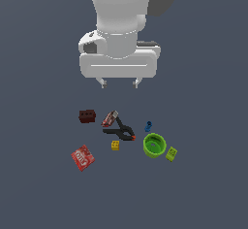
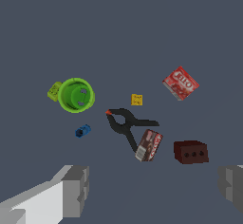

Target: Pick up a designated object from a clutter of objects.

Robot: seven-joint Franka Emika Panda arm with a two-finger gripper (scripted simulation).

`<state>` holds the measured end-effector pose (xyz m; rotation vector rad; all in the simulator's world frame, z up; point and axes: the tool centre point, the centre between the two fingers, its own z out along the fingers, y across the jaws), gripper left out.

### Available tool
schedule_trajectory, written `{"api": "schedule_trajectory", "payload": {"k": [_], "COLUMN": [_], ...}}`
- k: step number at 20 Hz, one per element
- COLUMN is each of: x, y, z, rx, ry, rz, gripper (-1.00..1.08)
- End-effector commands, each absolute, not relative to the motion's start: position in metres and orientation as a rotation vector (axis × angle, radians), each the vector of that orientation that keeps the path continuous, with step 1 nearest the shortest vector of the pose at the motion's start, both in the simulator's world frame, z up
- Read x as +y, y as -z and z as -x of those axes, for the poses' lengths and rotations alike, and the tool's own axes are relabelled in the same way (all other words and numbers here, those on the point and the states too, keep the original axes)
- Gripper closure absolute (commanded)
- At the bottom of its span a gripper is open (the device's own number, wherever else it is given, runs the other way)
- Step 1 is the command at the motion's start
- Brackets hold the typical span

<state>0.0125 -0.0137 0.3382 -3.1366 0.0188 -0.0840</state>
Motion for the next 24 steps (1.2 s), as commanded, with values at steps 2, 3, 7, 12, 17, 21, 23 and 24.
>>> {"api": "schedule_trajectory", "payload": {"k": [2, 3, 7, 12, 17, 21, 23, 24], "x": [-0.014, -0.015, -0.024, -0.027, -0.028, -0.031, -0.033, -0.034], "y": [-0.338, -0.338, -0.337, -0.341, -0.334, -0.317, -0.306, -0.299], "z": [-0.012, -0.012, -0.009, -0.007, -0.008, -0.008, -0.008, -0.008], "rx": [0.02, 0.023, 0.046, 0.048, 0.062, 0.1, 0.127, 0.142], "ry": [0.083, 0.082, 0.064, 0.057, 0.057, 0.053, 0.051, 0.049], "rz": [3.137, 3.139, 3.155, 3.163, 3.16, 3.155, 3.151, 3.149], "gripper": [-0.92, -0.92, -0.92, -0.92, -0.92, -0.92, -0.92, -0.92]}}
